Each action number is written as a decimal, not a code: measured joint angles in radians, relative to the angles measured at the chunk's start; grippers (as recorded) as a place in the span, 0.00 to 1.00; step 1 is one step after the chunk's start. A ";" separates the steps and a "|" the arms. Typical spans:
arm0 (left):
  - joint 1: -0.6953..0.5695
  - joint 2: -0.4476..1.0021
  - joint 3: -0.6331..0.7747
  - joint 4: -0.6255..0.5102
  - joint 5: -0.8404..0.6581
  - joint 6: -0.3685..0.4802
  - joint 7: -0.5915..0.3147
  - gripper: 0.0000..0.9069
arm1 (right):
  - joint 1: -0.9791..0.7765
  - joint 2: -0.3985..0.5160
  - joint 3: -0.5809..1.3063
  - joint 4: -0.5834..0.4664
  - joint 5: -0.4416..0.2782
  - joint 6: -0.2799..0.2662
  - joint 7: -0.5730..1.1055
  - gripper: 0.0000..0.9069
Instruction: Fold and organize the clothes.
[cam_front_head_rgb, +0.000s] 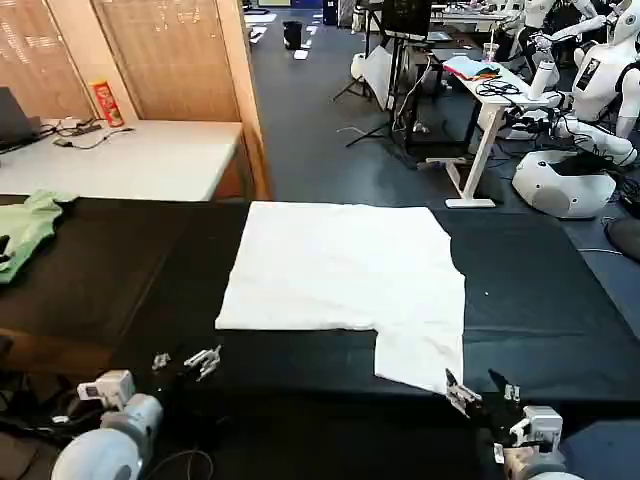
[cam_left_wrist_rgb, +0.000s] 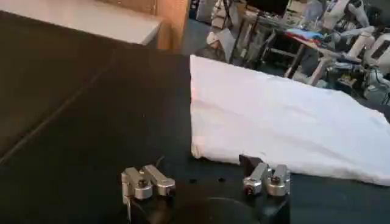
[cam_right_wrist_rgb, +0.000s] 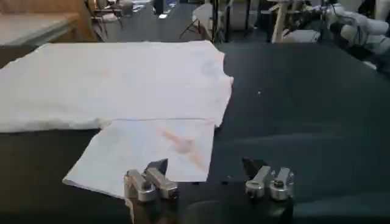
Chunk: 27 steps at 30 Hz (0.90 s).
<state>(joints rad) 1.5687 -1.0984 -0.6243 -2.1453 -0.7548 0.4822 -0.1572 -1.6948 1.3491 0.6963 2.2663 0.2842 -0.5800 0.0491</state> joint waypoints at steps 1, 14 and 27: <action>-0.004 0.000 0.003 0.005 0.015 -0.003 0.016 0.97 | 0.009 -0.001 -0.005 -0.010 -0.006 0.001 0.003 0.97; -0.134 -0.021 0.058 0.131 0.044 -0.002 0.028 0.97 | 0.125 0.006 -0.041 -0.126 -0.046 -0.012 -0.001 0.97; -0.192 -0.034 0.098 0.206 0.093 -0.010 0.037 0.12 | 0.144 0.015 -0.046 -0.156 -0.052 -0.007 -0.003 0.06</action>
<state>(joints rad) 1.3770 -1.1319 -0.5266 -1.9397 -0.6617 0.4726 -0.1199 -1.5504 1.3642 0.6500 2.1102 0.2327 -0.5872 0.0462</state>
